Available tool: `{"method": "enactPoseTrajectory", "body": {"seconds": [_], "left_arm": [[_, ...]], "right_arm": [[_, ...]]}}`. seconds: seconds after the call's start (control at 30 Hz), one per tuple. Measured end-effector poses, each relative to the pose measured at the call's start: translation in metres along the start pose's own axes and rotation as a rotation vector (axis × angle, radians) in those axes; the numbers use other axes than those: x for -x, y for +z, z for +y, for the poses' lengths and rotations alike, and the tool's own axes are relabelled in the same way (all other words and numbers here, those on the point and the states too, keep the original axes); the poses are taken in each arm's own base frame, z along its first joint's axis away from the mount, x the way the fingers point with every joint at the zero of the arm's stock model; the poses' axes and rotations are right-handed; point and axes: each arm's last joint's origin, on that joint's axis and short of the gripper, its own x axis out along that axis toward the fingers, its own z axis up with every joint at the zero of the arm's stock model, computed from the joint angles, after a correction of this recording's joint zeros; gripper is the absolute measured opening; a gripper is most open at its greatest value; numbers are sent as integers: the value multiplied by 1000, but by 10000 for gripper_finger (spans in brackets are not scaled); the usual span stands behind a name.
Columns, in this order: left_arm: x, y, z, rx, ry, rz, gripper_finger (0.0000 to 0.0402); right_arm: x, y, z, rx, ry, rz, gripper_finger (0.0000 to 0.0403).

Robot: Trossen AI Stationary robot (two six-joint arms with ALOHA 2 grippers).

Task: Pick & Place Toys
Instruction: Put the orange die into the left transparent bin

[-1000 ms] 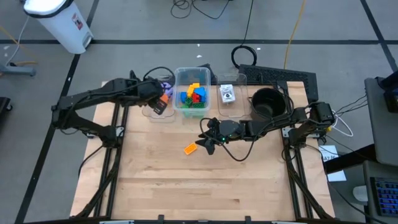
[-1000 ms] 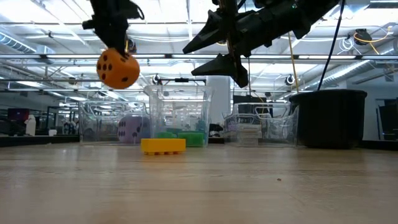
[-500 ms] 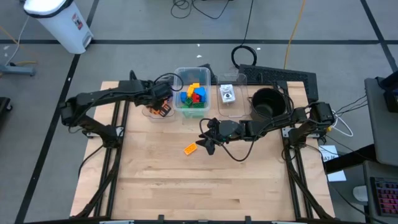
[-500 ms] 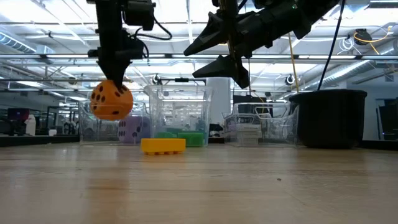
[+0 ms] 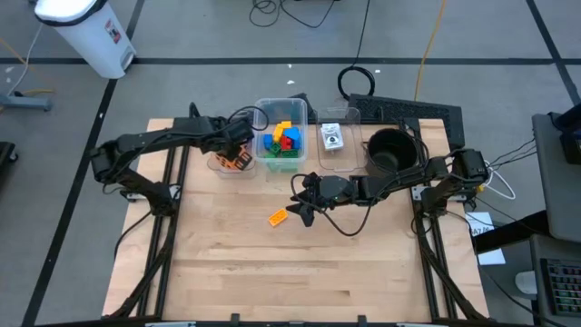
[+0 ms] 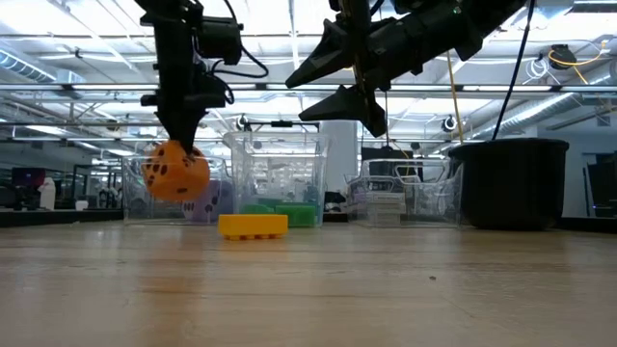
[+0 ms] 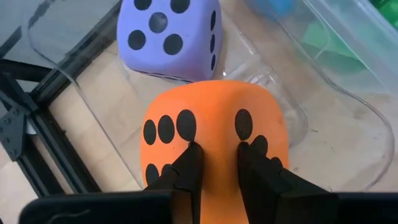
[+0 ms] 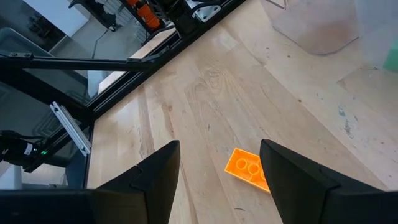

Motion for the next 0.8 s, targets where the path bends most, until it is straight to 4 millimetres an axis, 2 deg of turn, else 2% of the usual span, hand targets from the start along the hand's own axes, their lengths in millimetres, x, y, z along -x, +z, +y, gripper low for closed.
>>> {"method": "enactPoseTrajectory", "body": {"seconds": [0.5, 0.8], "left_arm": [[-25, 8, -5, -19, -4, 71, 85], [-34, 10, -8, -22, 8, 89, 150]], "right_arm": [[0, 0, -1, 1, -6, 6, 215], [0, -1, -1, 1, -7, 8, 215]]}}
